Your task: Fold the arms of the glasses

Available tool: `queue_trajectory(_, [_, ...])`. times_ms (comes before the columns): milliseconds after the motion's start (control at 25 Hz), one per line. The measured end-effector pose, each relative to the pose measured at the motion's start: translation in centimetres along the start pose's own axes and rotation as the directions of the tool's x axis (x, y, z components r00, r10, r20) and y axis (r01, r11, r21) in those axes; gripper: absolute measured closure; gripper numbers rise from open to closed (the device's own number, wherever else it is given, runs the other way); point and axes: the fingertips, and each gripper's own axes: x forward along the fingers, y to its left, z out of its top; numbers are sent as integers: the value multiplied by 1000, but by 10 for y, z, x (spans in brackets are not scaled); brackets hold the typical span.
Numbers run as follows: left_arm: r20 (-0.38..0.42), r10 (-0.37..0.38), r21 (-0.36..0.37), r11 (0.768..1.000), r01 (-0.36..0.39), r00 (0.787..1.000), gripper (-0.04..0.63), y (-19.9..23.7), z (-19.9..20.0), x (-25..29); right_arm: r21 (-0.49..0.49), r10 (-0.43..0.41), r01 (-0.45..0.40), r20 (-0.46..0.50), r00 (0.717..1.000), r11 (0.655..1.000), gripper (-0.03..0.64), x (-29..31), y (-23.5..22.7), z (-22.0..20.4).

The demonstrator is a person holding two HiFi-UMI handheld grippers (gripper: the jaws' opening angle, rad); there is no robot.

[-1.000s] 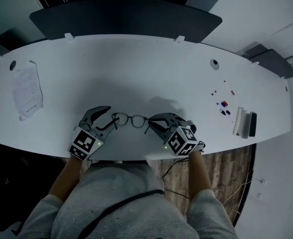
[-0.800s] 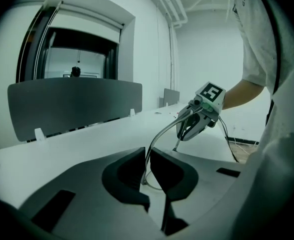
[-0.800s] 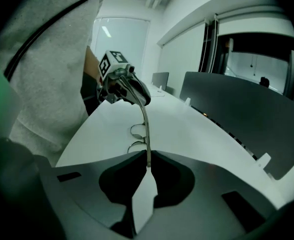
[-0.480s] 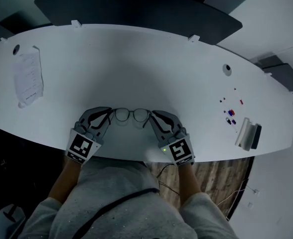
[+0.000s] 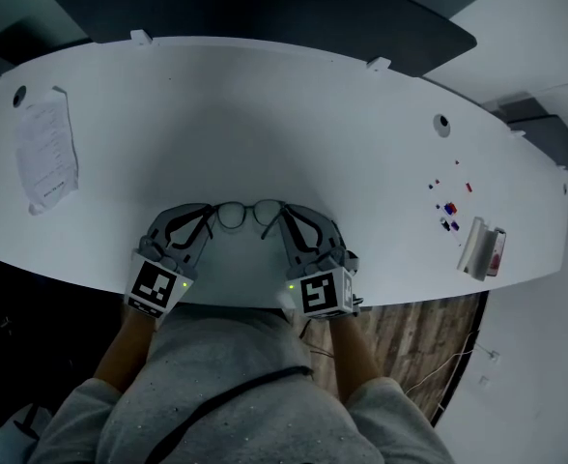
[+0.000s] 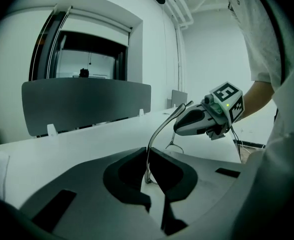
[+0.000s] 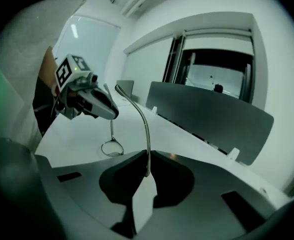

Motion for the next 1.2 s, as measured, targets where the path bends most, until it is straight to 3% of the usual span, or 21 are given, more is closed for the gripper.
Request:
queue_trajectory(240, [31, -43, -37, 998, 44, 999, 566, 6, -1, -2, -292, 10, -51, -142, 990, 955, 580, 25, 22, 1])
queue_trajectory(560, [42, -60, -40, 997, 62, 997, 566, 12, 1, 0, -551, 18, -159, -253, 967, 820, 581, 40, 45, -10])
queue_trajectory(800, [55, -50, -27, 998, 52, 997, 566, 15, 5, 0, -629, 12, -189, -273, 962, 754, 583, 44, 52, -13])
queue_trajectory(1040, [38, -60, -10, 998, 60, 997, 566, 17, 1, 0, -645, 11, -193, -275, 961, 739, 583, 45, 53, -12])
queue_trajectory(1200, [47, -63, 64, 996, 60, 997, 566, 15, 12, -2, -646, 20, -197, -271, 962, 738, 583, 46, 55, -11])
